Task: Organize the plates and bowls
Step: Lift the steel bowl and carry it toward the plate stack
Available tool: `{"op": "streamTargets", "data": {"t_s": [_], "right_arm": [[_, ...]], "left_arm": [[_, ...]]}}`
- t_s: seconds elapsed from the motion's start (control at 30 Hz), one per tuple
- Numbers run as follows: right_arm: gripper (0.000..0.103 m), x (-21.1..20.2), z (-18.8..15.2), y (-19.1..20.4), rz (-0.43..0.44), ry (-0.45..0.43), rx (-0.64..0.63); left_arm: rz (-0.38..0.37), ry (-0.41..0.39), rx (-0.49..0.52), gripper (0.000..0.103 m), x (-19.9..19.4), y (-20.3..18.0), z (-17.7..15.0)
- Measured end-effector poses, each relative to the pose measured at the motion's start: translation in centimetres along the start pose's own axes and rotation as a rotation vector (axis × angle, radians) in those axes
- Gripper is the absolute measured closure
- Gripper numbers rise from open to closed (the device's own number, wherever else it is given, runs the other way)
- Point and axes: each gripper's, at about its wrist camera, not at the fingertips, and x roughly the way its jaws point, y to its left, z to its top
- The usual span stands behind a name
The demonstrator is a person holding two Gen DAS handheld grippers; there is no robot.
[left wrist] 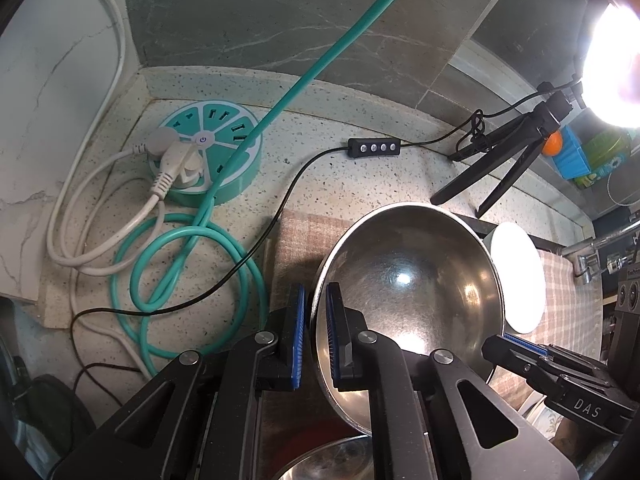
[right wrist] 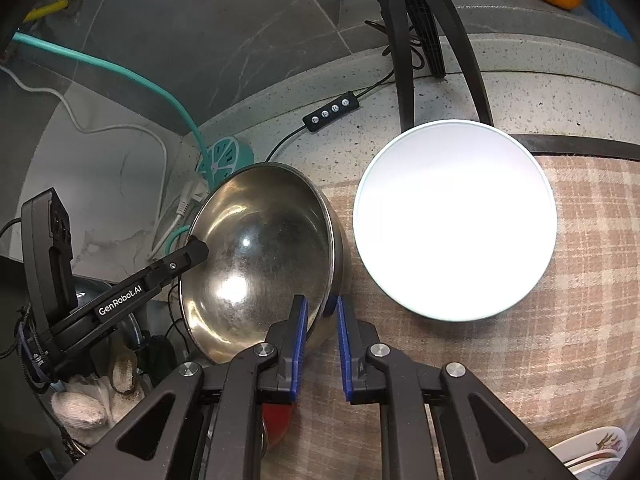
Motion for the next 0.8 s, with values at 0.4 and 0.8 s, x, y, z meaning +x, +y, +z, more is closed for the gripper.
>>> {"op": "streamTargets", "data": {"t_s": [0.4,0.8], "right_arm": [[0.09,-1.1,-0.2,-0.3,0.005,-0.01,0.003],[0.09,-5.1,-1.2,-0.4,0.024,-0.051,-0.015]], "left_arm": [[-0.015,-0.02,-0.003,0.094,-1.0,-0.2,0.1],[-0.039,-0.076,0.013,0.094,-4.2,-1.4,-0.3]]}}
